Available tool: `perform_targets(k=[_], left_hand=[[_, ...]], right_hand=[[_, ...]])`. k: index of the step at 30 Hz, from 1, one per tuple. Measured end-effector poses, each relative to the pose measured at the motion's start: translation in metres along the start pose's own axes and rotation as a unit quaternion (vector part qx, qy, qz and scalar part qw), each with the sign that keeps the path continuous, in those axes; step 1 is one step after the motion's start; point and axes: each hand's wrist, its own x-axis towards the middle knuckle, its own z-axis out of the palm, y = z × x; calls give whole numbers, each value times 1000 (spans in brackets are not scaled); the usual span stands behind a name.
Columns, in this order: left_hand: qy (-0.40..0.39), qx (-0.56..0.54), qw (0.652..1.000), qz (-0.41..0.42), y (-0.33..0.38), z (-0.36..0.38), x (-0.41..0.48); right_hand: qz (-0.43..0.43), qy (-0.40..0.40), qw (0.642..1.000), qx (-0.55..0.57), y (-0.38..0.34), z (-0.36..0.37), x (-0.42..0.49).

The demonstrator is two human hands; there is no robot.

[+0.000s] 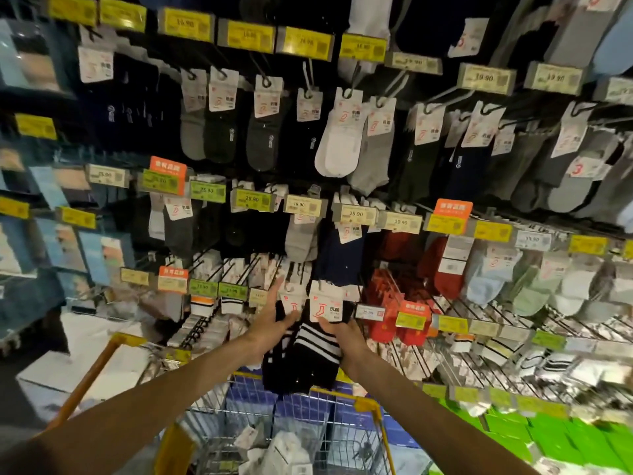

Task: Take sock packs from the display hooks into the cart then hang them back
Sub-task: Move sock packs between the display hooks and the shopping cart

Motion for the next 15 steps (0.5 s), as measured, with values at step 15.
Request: perform_targets(k=[15], left_hand=[[-12, -54, 969, -242, -128, -36, 12]], right_hand=[[133, 62, 989, 8, 116, -1, 44]])
